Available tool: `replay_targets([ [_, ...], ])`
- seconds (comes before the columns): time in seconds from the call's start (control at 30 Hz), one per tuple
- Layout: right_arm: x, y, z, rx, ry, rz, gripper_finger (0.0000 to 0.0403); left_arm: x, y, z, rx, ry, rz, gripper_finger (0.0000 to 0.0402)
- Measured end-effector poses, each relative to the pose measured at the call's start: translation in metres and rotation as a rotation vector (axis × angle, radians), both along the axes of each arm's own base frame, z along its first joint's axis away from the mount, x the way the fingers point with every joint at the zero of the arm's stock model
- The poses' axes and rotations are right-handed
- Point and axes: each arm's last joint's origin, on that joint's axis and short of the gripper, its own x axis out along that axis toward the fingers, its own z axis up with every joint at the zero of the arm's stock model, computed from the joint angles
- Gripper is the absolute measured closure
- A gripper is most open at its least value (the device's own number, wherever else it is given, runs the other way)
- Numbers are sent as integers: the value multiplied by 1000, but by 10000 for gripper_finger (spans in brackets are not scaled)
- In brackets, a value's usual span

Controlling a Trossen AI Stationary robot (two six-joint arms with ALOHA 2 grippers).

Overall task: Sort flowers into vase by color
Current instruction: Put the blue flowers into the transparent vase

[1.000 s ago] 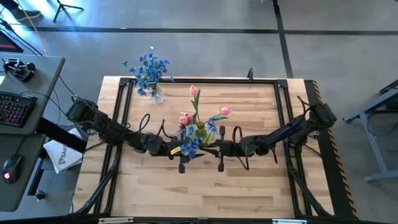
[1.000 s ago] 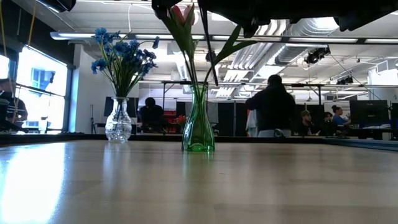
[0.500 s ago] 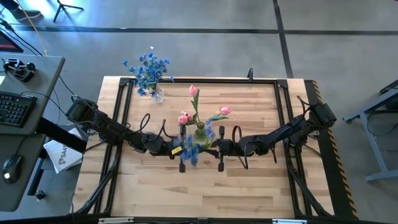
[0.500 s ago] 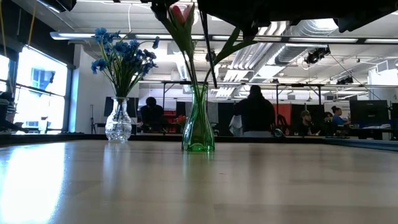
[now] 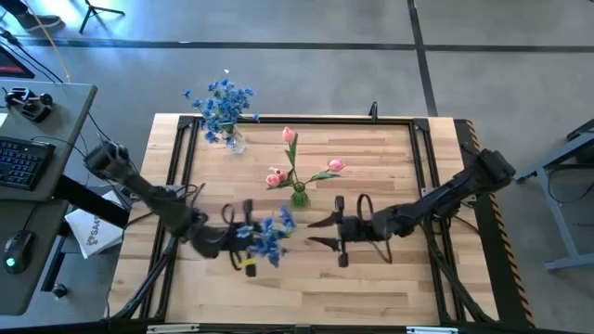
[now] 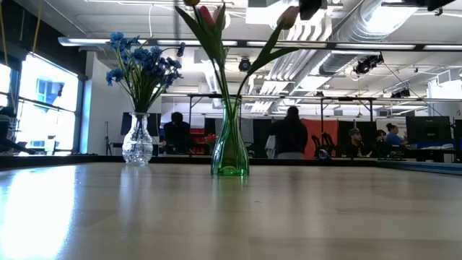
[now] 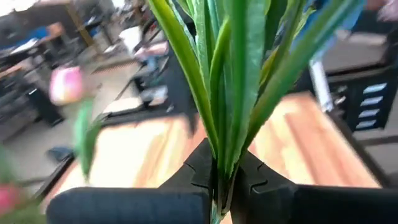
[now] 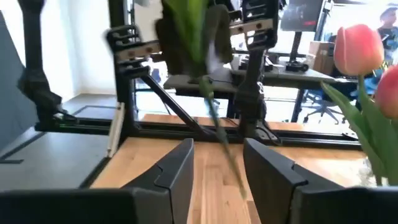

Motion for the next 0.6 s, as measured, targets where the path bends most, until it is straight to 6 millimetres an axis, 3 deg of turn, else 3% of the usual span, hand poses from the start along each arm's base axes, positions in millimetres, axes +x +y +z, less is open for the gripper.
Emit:
replay_targets([
  [0.13,-10,7,6,-21,32,2,269,-30,-3,23,6,56,123,394],
  [0.27,-16,12,5,-46,70,-41,269,-62,12,33,-17,64,290,395],
  [0.4,-18,13,2,-61,102,-68,269,-87,38,23,16,63,483,395],
  [0.6,-18,13,1,-62,108,-67,269,-112,81,-16,37,-71,739,396],
])
